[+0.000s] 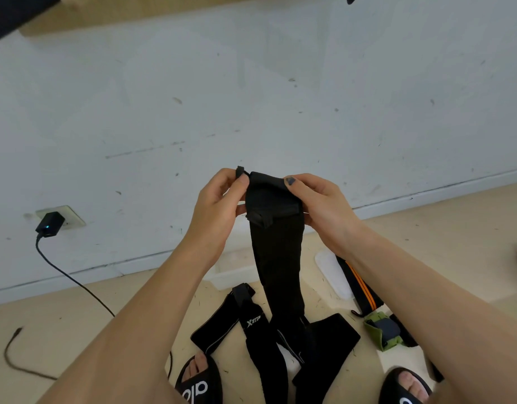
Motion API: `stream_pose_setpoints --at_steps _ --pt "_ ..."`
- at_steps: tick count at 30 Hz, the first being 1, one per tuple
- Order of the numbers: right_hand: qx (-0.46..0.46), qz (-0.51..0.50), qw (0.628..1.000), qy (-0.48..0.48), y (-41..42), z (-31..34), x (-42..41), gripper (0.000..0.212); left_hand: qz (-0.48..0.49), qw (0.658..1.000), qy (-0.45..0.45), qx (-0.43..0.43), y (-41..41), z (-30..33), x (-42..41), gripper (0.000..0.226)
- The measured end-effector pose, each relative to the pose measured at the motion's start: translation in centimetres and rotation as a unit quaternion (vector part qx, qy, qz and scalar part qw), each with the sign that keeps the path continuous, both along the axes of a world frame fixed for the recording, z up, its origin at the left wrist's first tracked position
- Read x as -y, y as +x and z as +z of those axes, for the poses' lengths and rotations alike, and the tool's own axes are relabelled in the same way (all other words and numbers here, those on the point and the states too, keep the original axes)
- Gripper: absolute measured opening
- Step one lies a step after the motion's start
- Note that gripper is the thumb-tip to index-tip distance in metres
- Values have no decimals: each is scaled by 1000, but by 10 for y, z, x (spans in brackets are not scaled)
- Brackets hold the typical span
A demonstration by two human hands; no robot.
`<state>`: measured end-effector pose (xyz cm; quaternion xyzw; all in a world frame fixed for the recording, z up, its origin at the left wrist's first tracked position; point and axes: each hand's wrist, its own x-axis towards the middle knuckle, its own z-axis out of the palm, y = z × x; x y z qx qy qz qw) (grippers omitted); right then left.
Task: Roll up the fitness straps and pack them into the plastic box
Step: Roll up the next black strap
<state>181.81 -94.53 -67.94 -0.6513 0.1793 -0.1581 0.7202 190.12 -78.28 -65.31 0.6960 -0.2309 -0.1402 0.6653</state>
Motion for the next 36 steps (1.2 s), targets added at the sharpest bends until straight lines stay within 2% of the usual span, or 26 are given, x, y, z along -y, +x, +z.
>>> stream_pose_setpoints --at_steps 5,8,9,11,13,15,16,19,24,26,30,31,34,36 --pt "-14 -25 1000 -10 2 2 -3 37 -36 999 14 -22 -1 -4 0 15" --pt "-18 -25 999 -15 3 4 -5 51 0 998 54 12 4 -10 -1 11" --pt "-20 -17 1000 -13 3 4 -7 56 8 998 64 10 5 -12 -1 16" --pt "-23 -6 1000 -20 3 5 -9 60 13 998 48 -42 6 -14 2 28" --pt "-32 -19 999 -14 2 5 -10 55 2 990 -5 -138 4 -12 5 33" --pt "-48 -40 998 14 1 4 -9 56 -50 973 -64 -217 3 -11 5 35" --pt "-60 -47 996 36 1 3 -9 57 -88 967 -74 -229 4 -11 4 34" --pt "-87 -54 993 67 0 2 -10 55 -153 969 -25 -192 2 -14 4 38" --pt "-92 -27 994 43 2 2 -16 58 -2 995 70 -75 -5 -25 15 22" --pt "-87 -8 996 34 1 4 -18 63 22 997 62 -45 -4 -25 17 18" --pt "-64 9 998 7 -1 3 -20 86 21 997 29 -68 -4 -22 18 18" --pt "-53 14 998 8 -2 2 -20 82 30 996 22 -80 -5 -23 18 18" --pt "-27 38 999 1 -3 2 -19 50 67 991 9 -115 -1 -22 19 29" --pt "-22 41 999 -13 -4 2 -16 30 73 992 17 -100 1 -22 18 37"
